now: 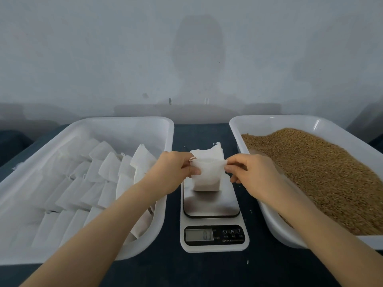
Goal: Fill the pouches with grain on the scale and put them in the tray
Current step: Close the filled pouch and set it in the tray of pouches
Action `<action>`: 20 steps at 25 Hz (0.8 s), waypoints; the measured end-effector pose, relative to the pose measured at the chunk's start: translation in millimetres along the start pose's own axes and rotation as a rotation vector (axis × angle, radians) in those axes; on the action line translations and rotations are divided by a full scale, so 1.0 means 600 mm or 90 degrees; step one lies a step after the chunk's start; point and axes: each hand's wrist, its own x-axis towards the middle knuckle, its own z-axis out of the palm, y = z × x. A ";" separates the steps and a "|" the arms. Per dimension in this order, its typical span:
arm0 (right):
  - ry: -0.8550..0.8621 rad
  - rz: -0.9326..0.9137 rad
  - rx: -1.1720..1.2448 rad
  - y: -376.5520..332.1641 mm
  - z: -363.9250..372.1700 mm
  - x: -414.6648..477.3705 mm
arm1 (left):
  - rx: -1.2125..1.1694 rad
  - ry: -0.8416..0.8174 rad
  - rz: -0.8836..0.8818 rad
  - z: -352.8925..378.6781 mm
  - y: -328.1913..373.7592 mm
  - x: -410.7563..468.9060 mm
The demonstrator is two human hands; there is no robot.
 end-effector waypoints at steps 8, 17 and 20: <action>0.006 0.002 0.015 -0.001 0.001 -0.001 | 0.024 -0.014 0.012 -0.001 0.001 -0.001; 0.014 -0.001 0.019 0.002 0.004 -0.001 | 0.032 -0.018 0.020 -0.002 0.004 -0.002; 0.014 -0.001 0.017 0.003 0.004 -0.001 | 0.034 -0.020 0.017 0.000 0.002 0.000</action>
